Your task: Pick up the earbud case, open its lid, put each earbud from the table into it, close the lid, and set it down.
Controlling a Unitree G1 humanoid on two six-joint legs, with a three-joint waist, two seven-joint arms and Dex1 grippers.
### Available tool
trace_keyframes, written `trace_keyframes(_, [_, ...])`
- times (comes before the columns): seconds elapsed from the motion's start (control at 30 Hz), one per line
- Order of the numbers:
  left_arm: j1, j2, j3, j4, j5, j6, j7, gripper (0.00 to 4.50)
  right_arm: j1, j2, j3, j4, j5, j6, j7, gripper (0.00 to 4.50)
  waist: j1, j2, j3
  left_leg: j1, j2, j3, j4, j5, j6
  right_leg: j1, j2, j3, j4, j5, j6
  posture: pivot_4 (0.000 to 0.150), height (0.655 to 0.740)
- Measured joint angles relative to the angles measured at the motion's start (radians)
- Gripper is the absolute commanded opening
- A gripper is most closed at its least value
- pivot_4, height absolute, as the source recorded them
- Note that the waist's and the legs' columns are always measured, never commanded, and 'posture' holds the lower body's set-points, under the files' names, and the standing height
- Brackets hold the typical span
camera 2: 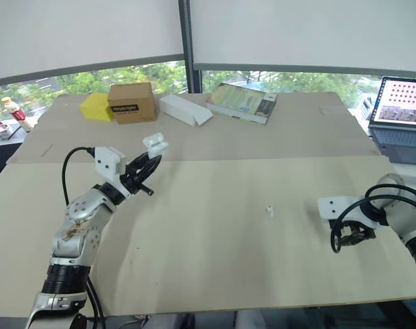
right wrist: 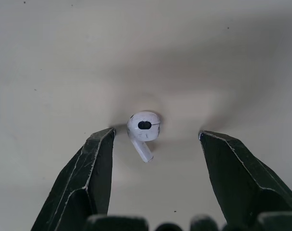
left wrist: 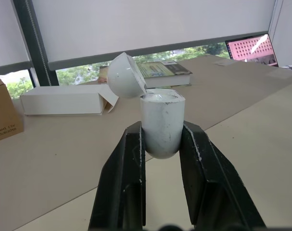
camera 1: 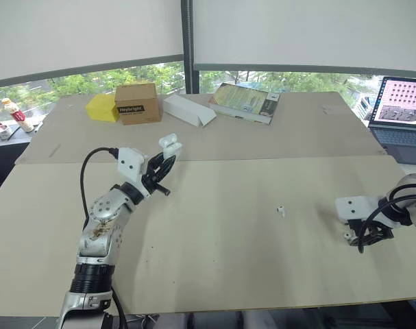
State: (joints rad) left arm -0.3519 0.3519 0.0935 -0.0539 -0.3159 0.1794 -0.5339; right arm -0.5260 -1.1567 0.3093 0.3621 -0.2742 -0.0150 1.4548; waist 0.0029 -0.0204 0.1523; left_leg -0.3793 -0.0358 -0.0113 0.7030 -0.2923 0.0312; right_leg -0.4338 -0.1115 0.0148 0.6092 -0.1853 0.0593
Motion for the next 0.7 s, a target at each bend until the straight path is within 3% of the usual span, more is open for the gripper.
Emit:
trace_keyframes(0.27, [0.005,-0.008,-0.01,0.0,0.001,0.0,0.013,0.5,0.005,0.0,-0.001,-0.01,-0.023,-0.055,-0.003,3.1,0.0,0.0,0.0,0.0,0.0,0.0,0.0,0.0,0.0,0.0,0.0,0.0,0.0,0.0,0.0,0.15,0.74])
trace_keyframes(0.47, [0.005,-0.013,-0.012,0.0,0.002,0.0,0.018,0.5,0.014,0.011,-0.002,-0.025,-0.028,-0.055,0.018,1.26,-0.008,-0.003,0.0,0.004,0.001,0.0,0.0,0.0,0.0,0.004,0.001,0.0,-0.001,0.0,0.0,0.15,0.74])
trace_keyframes(0.7, [0.016,-0.012,-0.012,0.0,0.002,0.0,0.018,0.5,0.006,0.025,-0.001,-0.016,-0.037,-0.055,0.018,1.26,-0.017,-0.004,0.0,0.011,0.001,0.0,-0.001,-0.003,0.002,0.012,0.001,0.0,-0.004,0.0,0.0,0.15,0.74])
